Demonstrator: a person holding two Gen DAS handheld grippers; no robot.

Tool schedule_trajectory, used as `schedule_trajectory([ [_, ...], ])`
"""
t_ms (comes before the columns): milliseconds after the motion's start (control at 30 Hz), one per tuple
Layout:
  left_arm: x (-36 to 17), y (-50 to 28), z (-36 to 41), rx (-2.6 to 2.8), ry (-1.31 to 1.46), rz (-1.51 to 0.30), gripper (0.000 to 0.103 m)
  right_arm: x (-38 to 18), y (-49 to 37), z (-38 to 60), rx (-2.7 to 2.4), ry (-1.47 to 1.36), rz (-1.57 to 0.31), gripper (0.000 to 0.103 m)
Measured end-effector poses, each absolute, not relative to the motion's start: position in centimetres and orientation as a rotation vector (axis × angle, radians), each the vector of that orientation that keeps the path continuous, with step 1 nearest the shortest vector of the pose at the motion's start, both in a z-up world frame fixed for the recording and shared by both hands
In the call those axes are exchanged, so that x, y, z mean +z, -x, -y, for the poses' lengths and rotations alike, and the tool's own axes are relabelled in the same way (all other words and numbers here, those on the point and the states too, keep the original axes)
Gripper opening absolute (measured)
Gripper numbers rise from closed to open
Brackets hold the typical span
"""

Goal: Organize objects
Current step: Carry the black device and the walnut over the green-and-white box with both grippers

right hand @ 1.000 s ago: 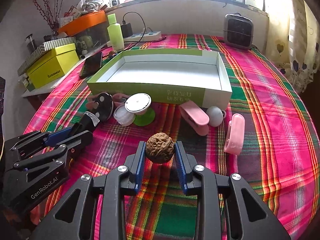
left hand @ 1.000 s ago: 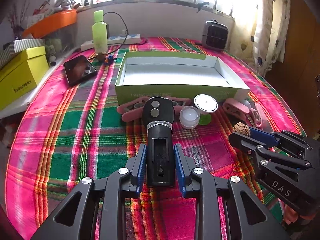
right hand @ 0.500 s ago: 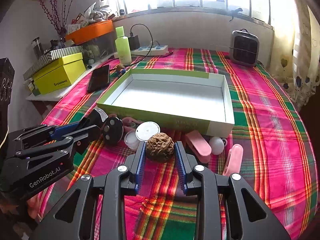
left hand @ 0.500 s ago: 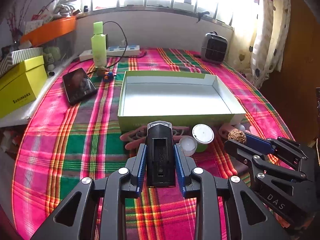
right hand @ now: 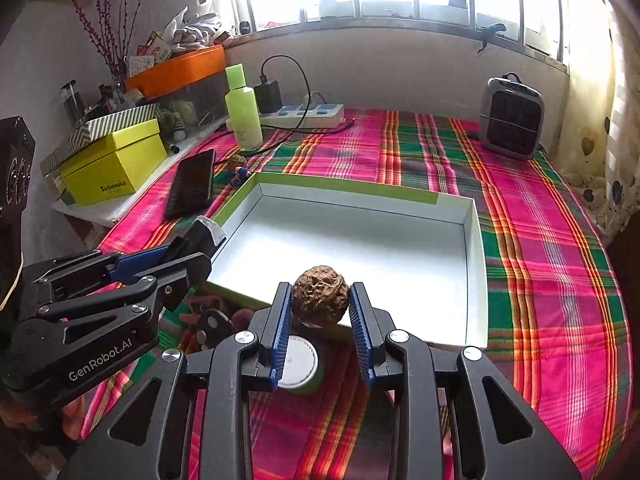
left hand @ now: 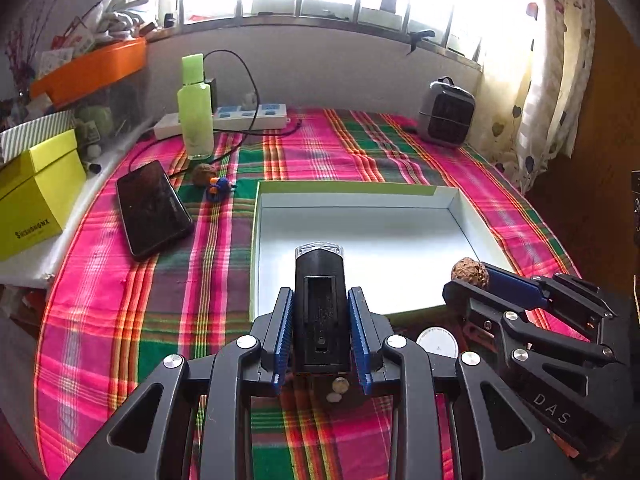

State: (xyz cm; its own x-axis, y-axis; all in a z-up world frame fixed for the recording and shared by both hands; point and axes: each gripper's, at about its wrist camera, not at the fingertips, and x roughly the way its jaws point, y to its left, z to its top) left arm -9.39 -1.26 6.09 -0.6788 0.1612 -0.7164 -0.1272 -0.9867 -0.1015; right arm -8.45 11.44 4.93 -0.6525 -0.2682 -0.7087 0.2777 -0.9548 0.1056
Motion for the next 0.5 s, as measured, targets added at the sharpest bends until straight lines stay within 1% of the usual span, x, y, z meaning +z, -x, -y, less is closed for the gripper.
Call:
schedule_trajectory([
  [500,4.5,16.7,1.0,2.703,1.244,0.062,0.025,3.3,16.4,-10.8,-2.585,-1.219,-0.099,0.030],
])
